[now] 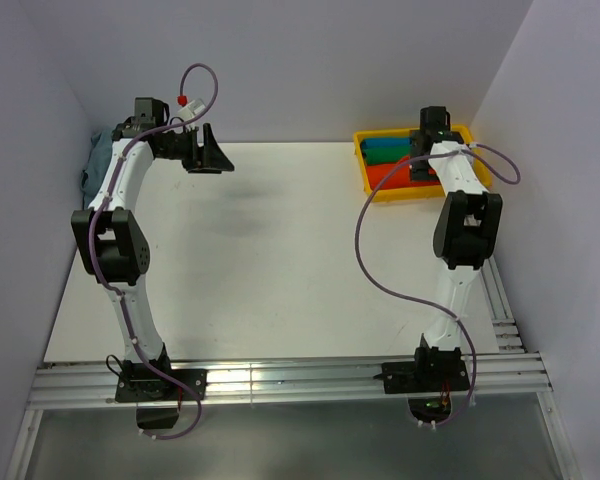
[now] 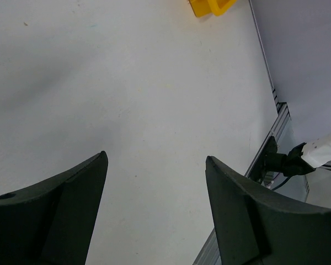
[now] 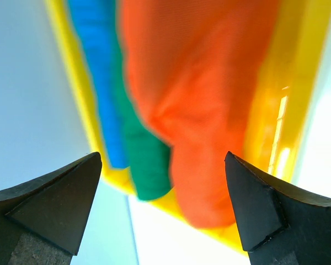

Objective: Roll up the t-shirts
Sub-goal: Place the rolled tshirt into the container

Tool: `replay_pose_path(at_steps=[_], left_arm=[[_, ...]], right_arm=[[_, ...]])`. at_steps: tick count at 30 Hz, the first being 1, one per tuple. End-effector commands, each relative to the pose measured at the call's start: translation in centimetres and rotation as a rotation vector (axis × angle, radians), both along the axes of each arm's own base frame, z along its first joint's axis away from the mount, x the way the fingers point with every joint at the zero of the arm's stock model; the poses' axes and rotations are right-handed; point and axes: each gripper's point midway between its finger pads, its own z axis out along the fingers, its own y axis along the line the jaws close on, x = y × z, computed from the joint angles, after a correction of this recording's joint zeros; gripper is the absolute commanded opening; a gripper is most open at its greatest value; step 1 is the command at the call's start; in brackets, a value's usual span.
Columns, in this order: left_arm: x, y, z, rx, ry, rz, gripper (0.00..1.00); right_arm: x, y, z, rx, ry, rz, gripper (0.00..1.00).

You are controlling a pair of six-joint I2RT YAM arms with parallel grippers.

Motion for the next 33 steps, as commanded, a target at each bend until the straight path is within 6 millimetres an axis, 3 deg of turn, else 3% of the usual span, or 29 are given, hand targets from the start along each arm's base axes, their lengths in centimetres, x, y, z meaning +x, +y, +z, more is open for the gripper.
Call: replay_pose_path(at_steps=[1,6,7,9,10,12,13,14,15,16,17,18,19,20,21,23,24,25,27,28,29,30,31,33], left_arm=[[0.5,0.3,2.1,0.008,-0.087,-0.010,0.77],[0.4,0.3,2.6,0.015,-0.104,-0.009,0.78],[0.4,0.5,2.7,0.024,-0.102,-0.002,0.78],[0.2,0.7,3.3,0.049,-0.146,-0.008,0.78],[0.3,1.0,3.5,0.069,-0.162,0.006,0.78],[-0.3,1.2,4.1,0.088,-0.186,0.016,0.78],[-0.4,1.4,4.4,0.100,-0.196,0.025,0.78],[-0.5,1.6,4.0,0.109,-0.200,0.034,0.78],[-1.0,1.7,5.0,0.116,-0.222,0.048,0.78],[-1.2,1.8,5.3,0.124,-0.234,0.056,0.78],[-1.3,2.2,4.6,0.149,-0.236,0.076,0.78],[-1.8,2.4,5.5,0.160,-0.263,0.088,0.78],[-1.9,2.7,5.5,0.175,-0.273,0.099,0.78],[-2.5,3.1,5.3,0.198,-0.285,0.110,0.77],[-2.7,3.2,5.1,0.209,-0.290,0.119,0.77],[-3.5,4.3,3.6,0.235,-0.272,0.145,0.77],[-3.5,5.3,4.3,0.255,-0.316,0.183,0.77],[-4.2,5.6,2.7,0.266,-0.287,0.193,0.77],[-4.9,6.8,2.9,0.305,-0.318,0.243,0.76],[-4.8,7.1,2.9,0.316,-0.343,0.260,0.76],[-5.5,7.4,1.3,0.325,-0.317,0.267,0.76],[-6.0,7.4,1.6,0.324,-0.333,0.275,0.76],[-6.4,7.4,0.7,0.324,-0.323,0.274,0.76],[-7.0,7.2,0.5,0.313,-0.320,0.269,0.76]], right_arm=[[0.6,-0.3,6.8,-0.023,-0.147,0.036,1.00],[0.3,0.0,8.8,-0.037,-0.190,0.076,1.00],[0.1,0.1,10.1,-0.044,-0.217,0.084,1.00],[-0.2,0.4,10.7,-0.060,-0.240,0.123,1.00],[-0.7,0.7,12.4,-0.071,-0.278,0.146,1.00],[-1.2,1.7,12.7,-0.087,-0.307,0.229,1.00],[-2.1,2.0,14.6,-0.104,-0.350,0.258,1.00],[-2.6,2.3,14.0,-0.140,-0.360,0.311,1.00],[-3.8,3.2,15.8,-0.148,-0.404,0.356,1.00],[-5.0,3.6,14.0,-0.152,-0.377,0.384,1.00],[-5.5,3.9,14.6,-0.196,-0.410,0.427,1.00],[-6.9,4.5,16.4,-0.225,-0.455,0.453,1.00],[-7.7,5.0,16.4,-0.242,-0.465,0.480,1.00],[-8.8,5.8,14.8,-0.277,-0.439,0.533,1.00],[-10.1,6.5,15.9,-0.311,-0.462,0.563,1.00],[-11.9,7.3,14.8,-0.399,-0.413,0.634,1.00],[-13.2,8.4,16.0,-0.442,-0.440,0.660,1.00],[-14.5,10.0,14.3,-0.492,-0.404,0.714,1.00],[-16.2,11.9,14.5,-0.529,-0.448,0.758,1.00],[-18.0,13.5,14.1,-0.526,-0.482,0.809,1.00],[-18.7,14.5,14.5,-0.522,-0.531,0.839,1.00],[-19.9,14.6,15.4,-0.529,-0.571,0.838,1.00],[-20.8,15.4,14.3,-0.533,-0.561,0.865,1.00],[-22.1,15.6,14.5,-0.585,-0.557,0.879,1.00]])
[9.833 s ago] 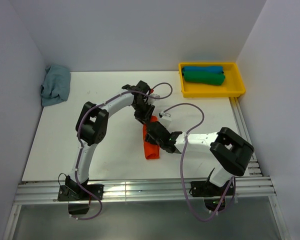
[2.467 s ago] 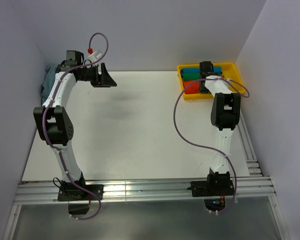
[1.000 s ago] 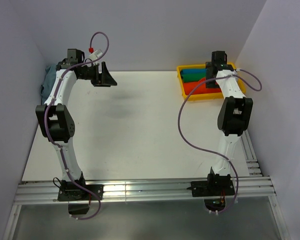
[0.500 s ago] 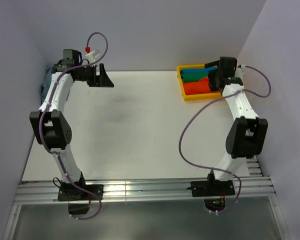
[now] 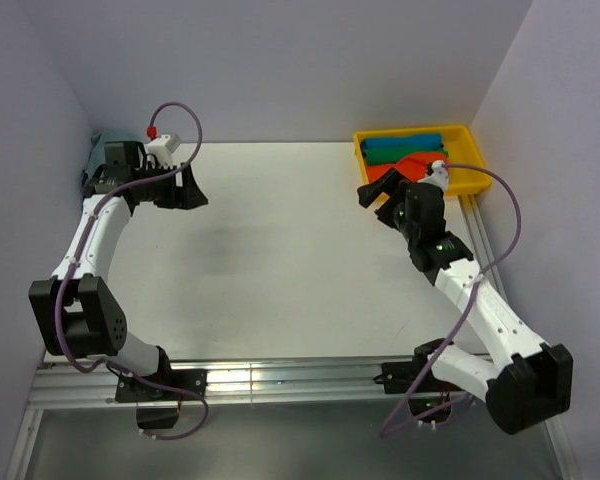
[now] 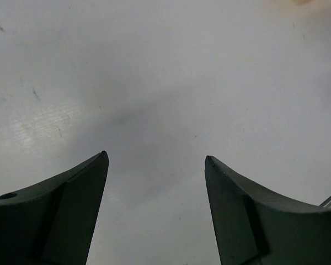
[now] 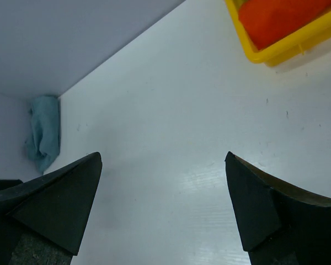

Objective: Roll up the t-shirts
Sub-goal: Place the rolled tshirt into the container

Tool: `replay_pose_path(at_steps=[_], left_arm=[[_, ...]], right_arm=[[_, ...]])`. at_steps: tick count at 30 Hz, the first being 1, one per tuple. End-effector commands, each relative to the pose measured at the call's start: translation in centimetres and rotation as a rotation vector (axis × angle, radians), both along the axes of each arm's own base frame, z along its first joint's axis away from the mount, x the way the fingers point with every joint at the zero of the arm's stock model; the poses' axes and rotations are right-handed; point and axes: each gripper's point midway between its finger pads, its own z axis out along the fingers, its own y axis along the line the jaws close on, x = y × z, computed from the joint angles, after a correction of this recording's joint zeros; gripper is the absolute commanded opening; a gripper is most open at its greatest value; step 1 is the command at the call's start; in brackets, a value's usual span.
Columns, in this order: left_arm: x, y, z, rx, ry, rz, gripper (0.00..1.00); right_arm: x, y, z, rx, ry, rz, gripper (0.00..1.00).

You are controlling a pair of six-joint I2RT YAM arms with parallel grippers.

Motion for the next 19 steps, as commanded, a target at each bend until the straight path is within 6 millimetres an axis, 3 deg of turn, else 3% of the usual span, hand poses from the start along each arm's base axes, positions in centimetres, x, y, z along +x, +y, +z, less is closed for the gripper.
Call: replay_pose_path(at_steps=[1,7,19], left_arm=[[0.4,0.3,1.4,0.020,-0.106,0.015,0.76],[-0.1,0.5,1.1,0.018,-0.109,0.019,0.75],[-0.9,0.9,1.4,0.001,-0.126,0.029,0.75]], right_arm=[[-1.2,0.0,2.1,-0.087,-0.119,0.007,1.00],[-3.2,0.3,1.7,-0.089,-0.148,0.038,1.00],[-3.7,0.5,2.0,-0.085,-0.170,0.063,1.00]])
